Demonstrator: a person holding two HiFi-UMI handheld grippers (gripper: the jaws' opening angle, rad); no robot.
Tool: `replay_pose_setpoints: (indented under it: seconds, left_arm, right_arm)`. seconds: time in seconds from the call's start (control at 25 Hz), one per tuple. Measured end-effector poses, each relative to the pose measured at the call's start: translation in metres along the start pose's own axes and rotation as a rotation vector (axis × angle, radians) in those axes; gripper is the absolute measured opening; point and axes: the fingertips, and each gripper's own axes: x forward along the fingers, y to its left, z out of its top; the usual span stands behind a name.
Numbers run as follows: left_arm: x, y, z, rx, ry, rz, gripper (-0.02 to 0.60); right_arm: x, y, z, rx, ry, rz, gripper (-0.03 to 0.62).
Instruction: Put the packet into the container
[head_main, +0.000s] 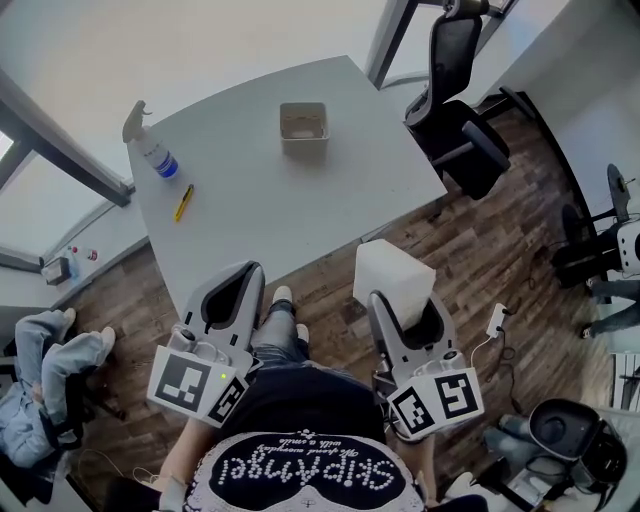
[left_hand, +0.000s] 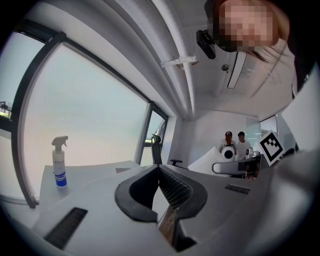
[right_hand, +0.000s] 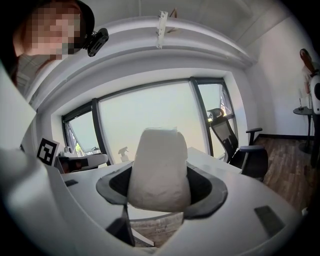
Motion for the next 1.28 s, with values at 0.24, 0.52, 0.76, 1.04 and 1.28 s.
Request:
replay_pose_setpoints:
  seconds: [0.24, 0.52, 0.76, 1.04, 1.28]
  left_arm:
    - [0.031, 0.018, 0.008, -0.003, 0.014, -0.031, 0.008]
    - [0.062, 0.043, 0.025, 0.014, 0.027, -0.060, 0.008]
    - [0.081, 0.053, 0.033, 0.014, 0.027, -0.085, 0.008]
    - [0.087, 0.068, 0.029, -0.005, 0.042, -0.079, 0.008]
    - [0.087, 0.085, 0.030, 0.007, 0.037, -0.063, 0.008]
  right_arm:
    - [0.031, -0.003, 0.002, 0.009, 0.021, -0.015, 0.276]
    - [0.064, -0.009, 0.012, 0.012, 0.032, -0.043, 0.276]
    - [0.082, -0.014, 0.020, 0.013, 0.037, -0.063, 0.276]
    - [0.102, -0.013, 0.026, 0.005, 0.041, -0.053, 0.276]
    - [0.116, -0.006, 0.027, 0.012, 0.037, -0.038, 0.276]
